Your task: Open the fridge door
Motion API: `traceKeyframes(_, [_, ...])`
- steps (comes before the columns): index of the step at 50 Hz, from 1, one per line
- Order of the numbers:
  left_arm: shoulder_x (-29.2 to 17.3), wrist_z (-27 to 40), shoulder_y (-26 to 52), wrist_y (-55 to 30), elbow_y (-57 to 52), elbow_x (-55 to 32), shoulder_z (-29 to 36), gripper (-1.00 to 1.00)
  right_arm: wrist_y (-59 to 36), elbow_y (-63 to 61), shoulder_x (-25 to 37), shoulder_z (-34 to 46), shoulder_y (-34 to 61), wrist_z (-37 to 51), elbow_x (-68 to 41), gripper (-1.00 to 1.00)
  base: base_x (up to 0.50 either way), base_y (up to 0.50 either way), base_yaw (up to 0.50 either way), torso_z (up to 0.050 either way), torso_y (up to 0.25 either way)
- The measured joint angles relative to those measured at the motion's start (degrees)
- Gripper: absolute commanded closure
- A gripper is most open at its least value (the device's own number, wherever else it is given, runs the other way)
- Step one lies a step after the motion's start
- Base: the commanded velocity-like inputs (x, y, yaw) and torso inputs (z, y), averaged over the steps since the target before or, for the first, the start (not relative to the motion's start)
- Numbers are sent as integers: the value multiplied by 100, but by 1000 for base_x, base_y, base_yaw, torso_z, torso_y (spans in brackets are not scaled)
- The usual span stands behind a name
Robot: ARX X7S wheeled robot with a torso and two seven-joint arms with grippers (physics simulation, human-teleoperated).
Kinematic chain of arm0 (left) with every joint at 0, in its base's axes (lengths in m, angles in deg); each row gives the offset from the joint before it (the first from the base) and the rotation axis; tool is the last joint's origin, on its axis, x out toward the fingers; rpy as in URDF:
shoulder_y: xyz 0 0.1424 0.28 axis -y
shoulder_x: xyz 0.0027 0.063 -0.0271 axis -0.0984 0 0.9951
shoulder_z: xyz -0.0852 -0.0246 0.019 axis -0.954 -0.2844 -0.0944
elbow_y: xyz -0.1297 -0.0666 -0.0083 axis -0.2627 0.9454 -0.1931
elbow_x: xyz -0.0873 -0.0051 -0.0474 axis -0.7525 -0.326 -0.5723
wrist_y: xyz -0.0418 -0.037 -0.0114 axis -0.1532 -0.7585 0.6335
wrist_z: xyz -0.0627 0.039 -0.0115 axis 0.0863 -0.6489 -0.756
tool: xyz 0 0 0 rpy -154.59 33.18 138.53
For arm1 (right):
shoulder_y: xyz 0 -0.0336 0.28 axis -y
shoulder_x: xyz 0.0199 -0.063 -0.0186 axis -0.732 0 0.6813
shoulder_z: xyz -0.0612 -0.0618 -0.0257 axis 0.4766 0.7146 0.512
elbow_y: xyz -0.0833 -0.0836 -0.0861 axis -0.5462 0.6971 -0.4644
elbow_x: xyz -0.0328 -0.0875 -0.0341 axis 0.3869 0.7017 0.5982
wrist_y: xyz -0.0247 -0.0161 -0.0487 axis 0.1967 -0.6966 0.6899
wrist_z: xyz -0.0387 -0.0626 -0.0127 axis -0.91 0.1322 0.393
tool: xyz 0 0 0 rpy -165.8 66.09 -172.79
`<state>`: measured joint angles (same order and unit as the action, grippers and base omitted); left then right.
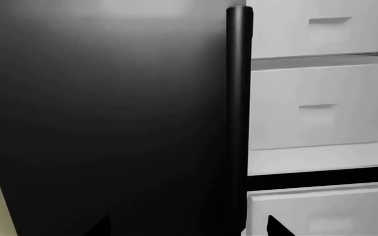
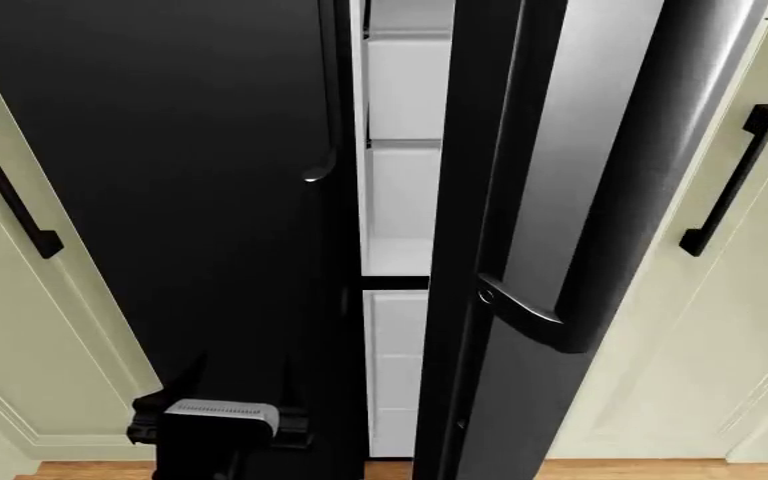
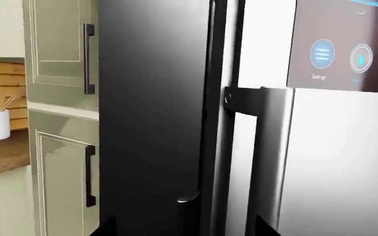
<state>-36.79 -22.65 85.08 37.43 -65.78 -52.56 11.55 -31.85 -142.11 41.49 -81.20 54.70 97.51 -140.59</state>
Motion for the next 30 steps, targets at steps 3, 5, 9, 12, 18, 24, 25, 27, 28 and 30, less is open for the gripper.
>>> traceKeyframes(3, [-7,2,-2,-3,-11,-10,-1,-100,115,-19,75,-321,-266,-116,62,-100,0,0,0,0,0])
traceKeyframes(5, [-11,4,-3,-4,-17,-15,0,-100,187,-28,114,-479,-411,-196,120,-100,0,0,0,0,0])
traceKeyframes(9, [-17,7,-7,-5,-28,-22,4,-100,322,-42,172,-694,-645,-367,257,-100,0,0,0,0,0])
traceKeyframes(12, [-21,8,-9,-3,-32,-24,9,-100,417,-50,203,-775,-795,-513,398,-100,0,0,0,0,0])
traceKeyframes(18, [-30,8,-14,2,-40,-34,16,-100,663,-59,242,-705,-1146,-891,824,-100,0,0,0,0,0])
traceKeyframes(24, [-40,7,-16,7,-49,-52,18,-100,1083,-64,264,-293,-1698,-1486,1431,-100,0,0,0,0,0])
traceKeyframes(25, [-43,6,-16,7,-52,-56,17,-100,1068,-37,188,-136,-1699,-1511,1504,-100,0,0,0,0,0])
traceKeyframes(27, [-47,6,-15,7,-55,-66,15,-100,1032,5,-180,375,-1479,-1316,1764,-100,0,0,0,0,0])
traceKeyframes(28, [-49,6,-15,7,-57,-71,14,-100,1025,27,-460,715,-1261,-1111,1873,-100,0,0,0,0,0])
traceKeyframes(30, [-53,6,-14,5,-62,-81,11,-100,1005,83,-1161,1537,-650,-672,2089,-100,0,0,0,0,0])
